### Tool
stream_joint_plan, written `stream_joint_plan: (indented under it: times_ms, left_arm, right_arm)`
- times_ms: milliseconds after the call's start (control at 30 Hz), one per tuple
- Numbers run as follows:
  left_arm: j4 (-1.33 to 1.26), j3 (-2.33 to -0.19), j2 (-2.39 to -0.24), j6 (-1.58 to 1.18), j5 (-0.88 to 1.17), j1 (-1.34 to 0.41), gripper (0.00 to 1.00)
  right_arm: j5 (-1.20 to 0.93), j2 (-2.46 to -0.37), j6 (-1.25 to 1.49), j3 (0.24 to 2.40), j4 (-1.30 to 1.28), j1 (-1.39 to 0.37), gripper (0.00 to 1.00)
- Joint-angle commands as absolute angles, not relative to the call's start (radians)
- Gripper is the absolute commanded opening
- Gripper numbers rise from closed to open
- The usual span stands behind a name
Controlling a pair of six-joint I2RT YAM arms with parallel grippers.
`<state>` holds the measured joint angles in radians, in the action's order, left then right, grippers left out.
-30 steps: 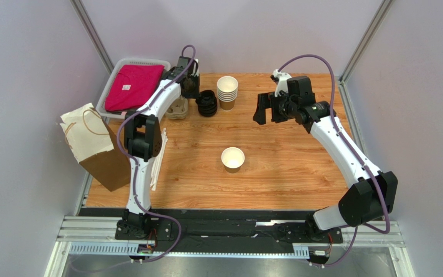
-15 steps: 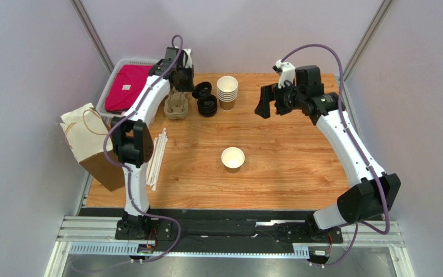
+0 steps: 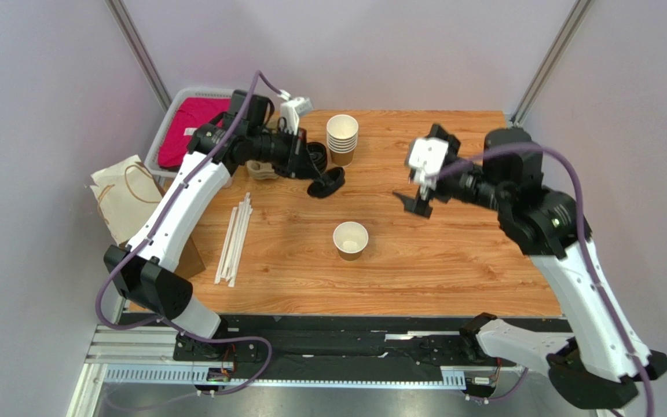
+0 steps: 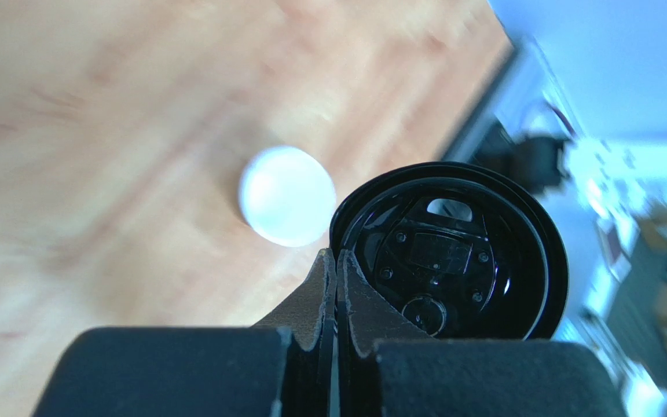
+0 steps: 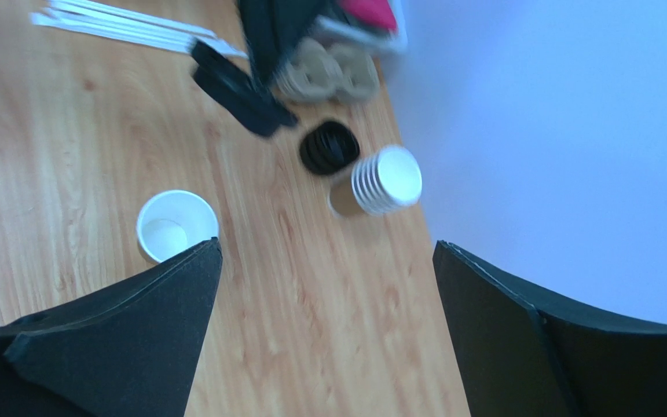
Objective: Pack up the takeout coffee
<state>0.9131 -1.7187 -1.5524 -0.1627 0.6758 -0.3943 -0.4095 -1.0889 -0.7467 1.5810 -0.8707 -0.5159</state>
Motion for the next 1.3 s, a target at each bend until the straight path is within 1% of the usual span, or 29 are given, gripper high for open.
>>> stream_joint_plan:
  times_ms: [0, 33, 100, 133, 233, 333, 500, 633, 767, 967, 1033, 1067, 1100, 1267]
  left_arm:
    - [0.96, -1.591, -1.456, -0.149, 0.896, -0.454, 0.0]
    - [0.959, -1.571, -1.442, -0.152, 0.928, -0.463, 0.0]
    - [0.959, -1.508, -1.41, -0.15, 0.957, -0.494, 0.0]
    - [0.96, -1.488, -1.405, -0.147, 0.986, -0.505, 0.0]
    - [0.969, -1.433, -1.385, -0.137, 0.986, -0.546, 0.0]
    - [0.977, -1.411, -1.379, -0.135, 0.953, -0.575, 0.0]
    - [1.002, -1.362, -1.41, -0.161, 0.897, -0.583, 0.0]
    - [1.014, -1.322, -1.43, -0.166, 0.806, -0.592, 0.0]
    - [1.029, -1.336, -1.46, -0.179, 0.779, -0.592, 0.0]
    - [1.032, -1.354, -1.505, -0.199, 0.798, -0.592, 0.0]
    - [1.032, -1.356, -1.512, -0.201, 0.798, -0.595, 0.0]
    - [1.032, -1.356, -1.514, -0.204, 0.799, -0.595, 0.0]
    - [1.032, -1.358, -1.517, -0.203, 0.801, -0.595, 0.0]
    - [1.042, -1.364, -1.52, -0.204, 0.798, -0.595, 0.0]
  right_arm:
    - [-0.298, -0.991, -1.049, 1.514, -0.919, -0.765, 1.0]
    - [-0.24, -0.983, -1.061, 1.503, -0.937, -0.872, 1.0]
    - [-0.184, -0.977, -1.089, 1.491, -0.962, -0.974, 1.0]
    - [-0.129, -0.977, -1.094, 1.474, -0.974, -1.067, 1.0]
    - [-0.049, -0.991, -1.1, 1.444, -0.965, -1.201, 1.0]
    - [-0.002, -1.037, -1.098, 1.445, -0.963, -1.279, 1.0]
    - [0.1, -1.13, -1.109, 1.473, -0.974, -1.342, 0.97]
    - [0.204, -1.198, -1.126, 1.468, -0.965, -1.384, 0.94]
    - [0.227, -1.297, -1.115, 1.505, -0.989, -1.393, 0.9]
    - [0.249, -1.374, -1.121, 1.534, -0.982, -1.393, 0.82]
    - [0.253, -1.402, -1.123, 1.532, -0.974, -1.393, 0.78]
    - [0.255, -1.41, -1.123, 1.531, -0.974, -1.393, 0.75]
    - [0.258, -1.419, -1.121, 1.531, -0.974, -1.393, 0.7]
    - [0.256, -1.448, -1.112, 1.525, -0.989, -1.391, 0.57]
